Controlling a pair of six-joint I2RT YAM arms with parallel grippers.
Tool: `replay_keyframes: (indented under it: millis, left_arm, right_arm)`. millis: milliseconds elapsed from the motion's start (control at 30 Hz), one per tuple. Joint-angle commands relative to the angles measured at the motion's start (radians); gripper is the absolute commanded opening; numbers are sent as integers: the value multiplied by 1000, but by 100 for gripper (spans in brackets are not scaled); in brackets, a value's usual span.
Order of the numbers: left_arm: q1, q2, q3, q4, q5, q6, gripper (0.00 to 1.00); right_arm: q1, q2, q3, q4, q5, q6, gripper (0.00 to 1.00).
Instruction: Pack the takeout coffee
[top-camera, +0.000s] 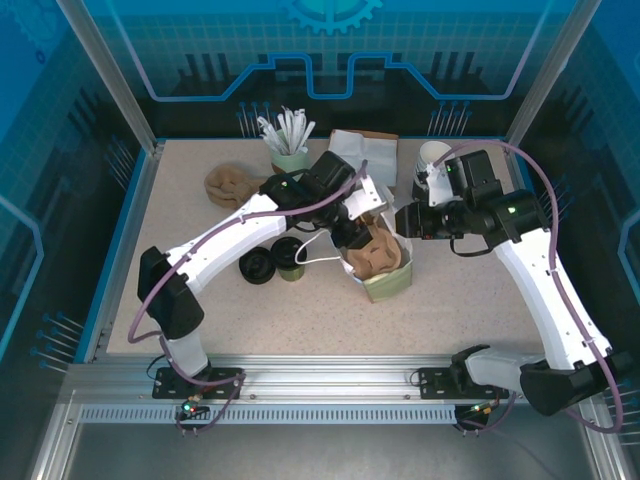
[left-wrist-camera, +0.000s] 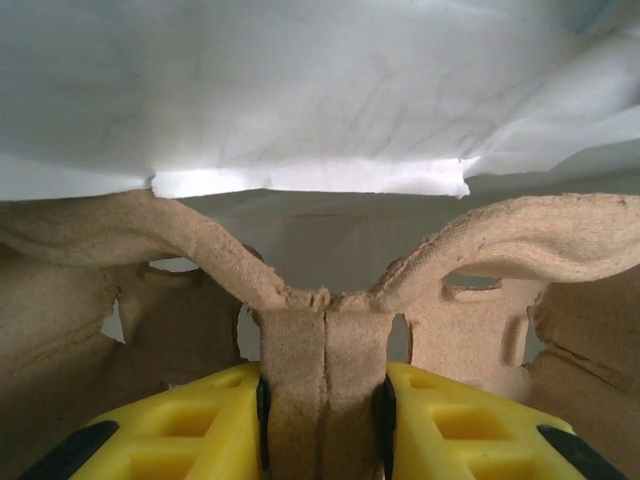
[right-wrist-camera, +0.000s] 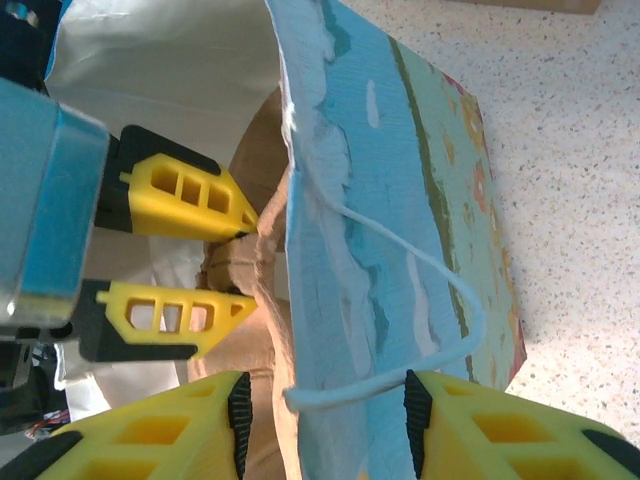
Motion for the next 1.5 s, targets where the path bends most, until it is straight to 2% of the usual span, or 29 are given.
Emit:
replay_keyframes:
  millis: [0,167,533,867,1467]
  left_arm:
    - [-26,34,59,-53,-29,2,33]
    - [-51,72,107,-88,-64,14,32]
    - [-83,142,193,-153,-126,55,32]
    - [-94,185,219,-176,-152,97,32]
    - [-106,275,274,-227,-175,127,33]
  right_arm:
    - [-4,10,-18,27,17,-44,46]
    - [-2,19,-49,30,41,-50,41]
    - [2,-1,-83,27,94,-15,20]
    - [8,-30,-102,36,181,71,19]
    - [35,-34,-117,69,186,131,19]
